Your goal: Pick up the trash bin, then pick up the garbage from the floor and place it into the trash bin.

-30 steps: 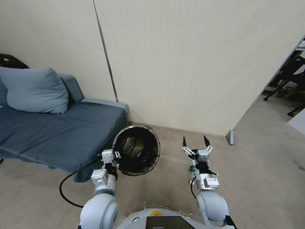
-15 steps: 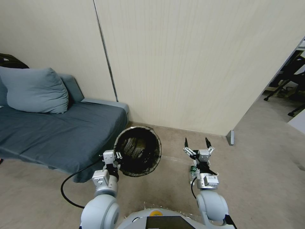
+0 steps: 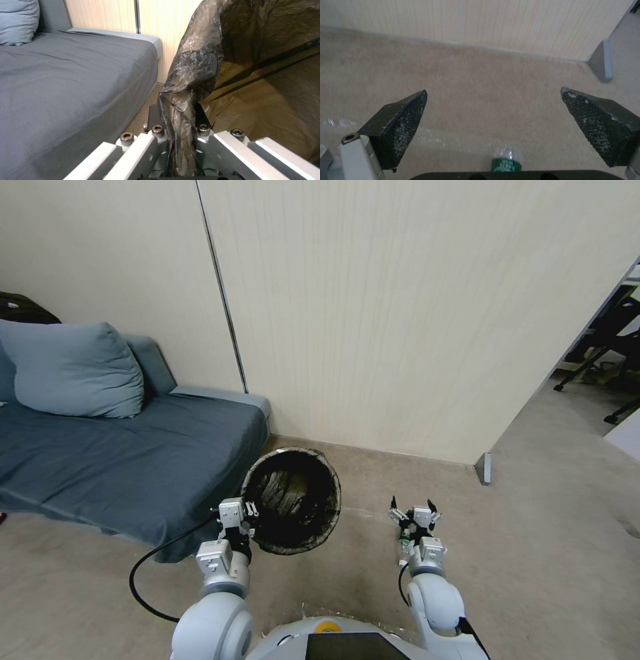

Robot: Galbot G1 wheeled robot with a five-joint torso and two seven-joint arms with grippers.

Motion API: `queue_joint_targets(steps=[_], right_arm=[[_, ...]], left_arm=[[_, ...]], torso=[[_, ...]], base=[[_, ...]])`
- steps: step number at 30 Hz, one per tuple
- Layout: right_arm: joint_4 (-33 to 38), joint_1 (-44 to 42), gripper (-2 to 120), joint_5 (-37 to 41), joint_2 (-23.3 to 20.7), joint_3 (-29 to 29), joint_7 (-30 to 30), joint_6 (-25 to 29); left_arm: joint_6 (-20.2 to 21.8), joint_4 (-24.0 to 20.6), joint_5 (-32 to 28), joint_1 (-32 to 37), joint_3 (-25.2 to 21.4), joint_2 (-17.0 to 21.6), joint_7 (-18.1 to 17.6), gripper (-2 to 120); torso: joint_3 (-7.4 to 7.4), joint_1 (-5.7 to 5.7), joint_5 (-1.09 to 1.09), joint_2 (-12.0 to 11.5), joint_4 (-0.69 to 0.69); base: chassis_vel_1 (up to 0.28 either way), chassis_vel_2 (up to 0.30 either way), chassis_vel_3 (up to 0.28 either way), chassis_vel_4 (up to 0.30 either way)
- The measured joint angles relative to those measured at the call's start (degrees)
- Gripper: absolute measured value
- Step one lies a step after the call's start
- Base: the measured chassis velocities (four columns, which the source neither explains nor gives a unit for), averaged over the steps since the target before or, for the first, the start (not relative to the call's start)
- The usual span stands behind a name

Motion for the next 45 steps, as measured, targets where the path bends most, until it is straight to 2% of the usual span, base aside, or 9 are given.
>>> queue_joint_targets(steps=[22,29,35,41,42,44,45], right_arm=[[-18.1,6.05,100,4.08,-1.4,1.2,-1.46,-1.41],[-24.67,8.39,100,4.6,-1.54,2.32,-1.84,-0.29],[-27.4,9.4,100,5.85,-1.85,3.08,-2.32,0.35],[-29.45,9.79,88,6.26,-1.83,3.68,-3.33,1.62],[-29.62,9.76,80,6.28,-1.81,3.77,-3.64,1.94],[-29.67,9.73,77,6.28,-1.79,3.8,-3.78,2.13],[-29.71,9.7,70,6.28,-1.72,3.85,-3.89,2.32]], left_arm=[[-0.47,-0.19,-0.08,0.16,-0.09,0.49,0.06,0],[-0.48,-0.9,-0.11,0.59,-0.15,0.74,0.06,0],[-0.48,-1.05,-0.04,0.87,-0.09,0.75,0.04,0],[-0.45,-1.2,0.09,1.02,-0.08,0.76,0.02,0],[-0.43,-1.2,0.13,1.03,-0.07,0.76,0.02,0],[-0.43,-1.2,0.17,1.03,-0.05,0.75,0.01,0],[-0.42,-1.2,0.21,1.03,0.0,0.75,0.01,0]], torso=[[0.0,0.0,-0.01,0.0,0.0],[0.0,0.0,0.0,0.0,0.0],[0.0,0.0,0.0,0.0,0.0],[0.0,0.0,0.0,0.0,0.0],[0.0,0.0,0.0,0.0,0.0],[0.0,0.0,0.0,0.0,0.0],[0.0,0.0,0.0,0.0,0.0]], base=[[0.0,0.0,0.0,0.0],[0.0,0.0,0.0,0.0],[0.0,0.0,0.0,0.0],[0.0,0.0,0.0,0.0],[0.0,0.0,0.0,0.0],[0.0,0.0,0.0,0.0],[0.0,0.0,0.0,0.0]])
